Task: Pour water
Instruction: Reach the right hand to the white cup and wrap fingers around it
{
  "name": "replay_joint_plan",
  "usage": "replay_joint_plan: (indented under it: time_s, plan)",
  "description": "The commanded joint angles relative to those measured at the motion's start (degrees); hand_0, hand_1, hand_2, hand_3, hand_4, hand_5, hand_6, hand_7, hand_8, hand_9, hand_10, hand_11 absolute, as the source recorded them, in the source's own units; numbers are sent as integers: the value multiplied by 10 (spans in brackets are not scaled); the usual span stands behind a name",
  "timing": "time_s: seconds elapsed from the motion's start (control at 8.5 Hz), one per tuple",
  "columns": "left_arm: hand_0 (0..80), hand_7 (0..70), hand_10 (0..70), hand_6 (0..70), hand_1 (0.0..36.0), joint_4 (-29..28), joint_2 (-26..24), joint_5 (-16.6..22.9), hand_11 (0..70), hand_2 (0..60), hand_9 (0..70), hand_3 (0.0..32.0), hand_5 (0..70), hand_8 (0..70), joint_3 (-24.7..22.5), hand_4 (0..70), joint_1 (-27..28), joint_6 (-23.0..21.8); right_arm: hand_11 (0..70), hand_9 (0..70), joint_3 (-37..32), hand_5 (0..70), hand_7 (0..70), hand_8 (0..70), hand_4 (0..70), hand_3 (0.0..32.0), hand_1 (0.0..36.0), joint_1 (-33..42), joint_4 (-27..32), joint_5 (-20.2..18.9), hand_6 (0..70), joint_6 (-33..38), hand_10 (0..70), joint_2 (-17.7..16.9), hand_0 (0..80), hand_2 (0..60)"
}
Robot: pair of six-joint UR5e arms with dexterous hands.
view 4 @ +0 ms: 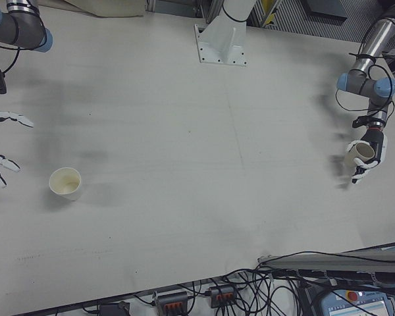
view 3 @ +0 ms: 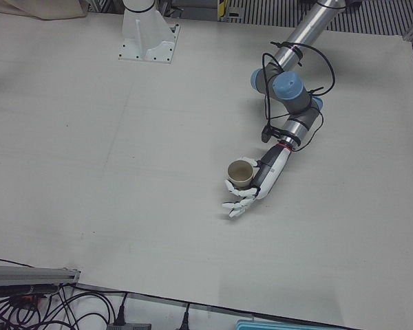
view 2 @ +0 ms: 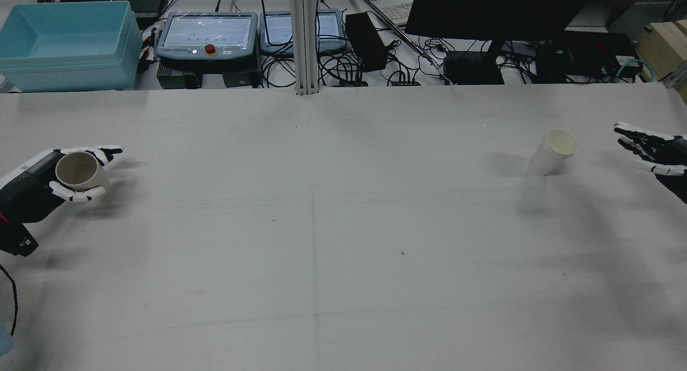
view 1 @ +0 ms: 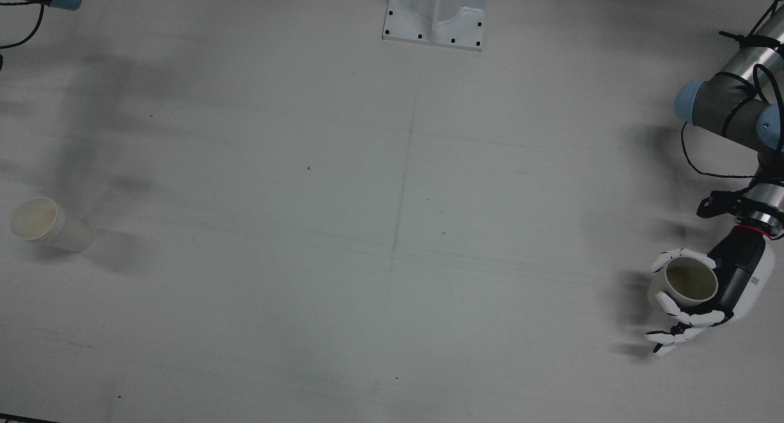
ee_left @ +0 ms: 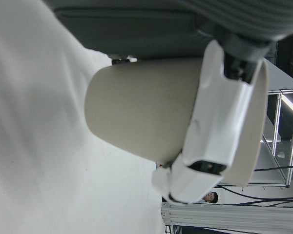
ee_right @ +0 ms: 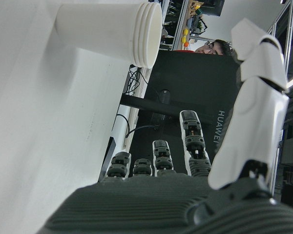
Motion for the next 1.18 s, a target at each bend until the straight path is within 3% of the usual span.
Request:
replay_joint_plan:
  time_s: [0.0,0.12,0.35,0.59,1.06]
  plan:
    - [800,232,65,236,360,22,0,-7,120,600,112,0,700,133,-23,700,7,-15,71,27,-59,71,112,27,207,0,215,-2,7,11,74,-46,36,29,530,194]
    - [800,231,66,233,360,20,0,-9,121,600,112,0,700,132,-24,700,12,-15,58,16,-91,53,89,21,185,0,208,-4,7,11,63,-50,27,66,526,169]
    - [800,227,66,223,360,19,0,-10,120,600,107,0,700,126,-25,700,16,-15,46,10,-110,35,65,18,136,0,193,-36,7,12,45,-77,19,101,523,110]
    - [800,226,64,222,360,17,1,-9,118,600,107,0,700,127,-25,700,16,-15,42,10,-127,28,45,20,79,0,173,-81,13,57,31,-86,16,101,506,78]
    - [800,226,69,223,360,14,2,-10,125,600,108,0,700,127,-24,700,16,-15,15,4,-131,63,74,17,117,0,192,-107,18,77,51,-107,0,101,523,103]
